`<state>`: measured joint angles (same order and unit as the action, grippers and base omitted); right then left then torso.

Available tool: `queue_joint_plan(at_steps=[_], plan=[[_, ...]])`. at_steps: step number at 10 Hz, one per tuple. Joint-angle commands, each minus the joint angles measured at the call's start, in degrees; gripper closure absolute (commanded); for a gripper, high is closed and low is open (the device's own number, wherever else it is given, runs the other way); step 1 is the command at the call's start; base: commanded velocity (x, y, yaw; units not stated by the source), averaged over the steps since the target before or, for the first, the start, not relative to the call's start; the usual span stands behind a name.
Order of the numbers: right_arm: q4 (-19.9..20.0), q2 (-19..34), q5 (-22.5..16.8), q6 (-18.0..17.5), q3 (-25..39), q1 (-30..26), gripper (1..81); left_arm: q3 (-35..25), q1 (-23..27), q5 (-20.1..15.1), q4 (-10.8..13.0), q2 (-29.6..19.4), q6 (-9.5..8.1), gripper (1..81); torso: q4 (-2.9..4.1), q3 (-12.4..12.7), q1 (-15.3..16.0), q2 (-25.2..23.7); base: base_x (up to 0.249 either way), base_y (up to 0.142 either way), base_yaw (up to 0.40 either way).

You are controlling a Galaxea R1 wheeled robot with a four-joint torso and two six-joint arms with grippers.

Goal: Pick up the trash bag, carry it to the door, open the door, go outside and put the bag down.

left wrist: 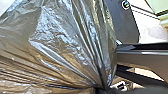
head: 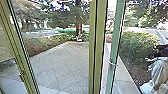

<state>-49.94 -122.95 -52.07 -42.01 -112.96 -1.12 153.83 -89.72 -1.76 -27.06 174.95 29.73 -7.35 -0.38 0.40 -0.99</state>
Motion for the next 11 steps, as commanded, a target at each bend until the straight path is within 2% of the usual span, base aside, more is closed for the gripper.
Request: queue_joint_plan(at_steps=[1, 3, 4, 5, 11], plan=[[-12.0, 0.2, 0.9, 4.2, -5.2, -10.3, 1.0, -0.4, 2.3, -4.6, -0.4, 0.3, -0.03, 81.1, 0.0, 0.0, 0.0, 0.0, 0.0, 0.0, 0.0], [-16.6, 0.0, 2.8, 4.6, -8.7, -10.3, 1.0, -0.5, 2.2, -4.6, -0.4, 0.4, -0.11, 81.1, 0.0, 0.0, 0.0, 0.0, 0.0, 0.0, 0.0], [-17.6, 0.0, 3.9, 4.9, -10.1, -10.0, 1.0, -0.4, 2.1, -4.6, -0.4, 0.5, -0.11, 81.1, 0.0, 0.0, 0.0, 0.0, 0.0, 0.0, 0.0], [-17.2, 0.2, 5.0, 6.1, -11.4, -9.6, 1.0, -0.4, 2.0, -4.6, -0.5, 0.7, -0.11, 81.1, 0.0, 0.0, 0.0, 0.0, 0.0, 0.0, 0.0], [-17.5, 2.1, 6.4, 6.1, -12.5, -3.4, 1.0, -0.4, 2.0, -4.6, -0.5, 0.8, -0.11, 81.1, 0.0, 0.0, -0.1, 0.0, 0.0, 0.0, 0.0]])
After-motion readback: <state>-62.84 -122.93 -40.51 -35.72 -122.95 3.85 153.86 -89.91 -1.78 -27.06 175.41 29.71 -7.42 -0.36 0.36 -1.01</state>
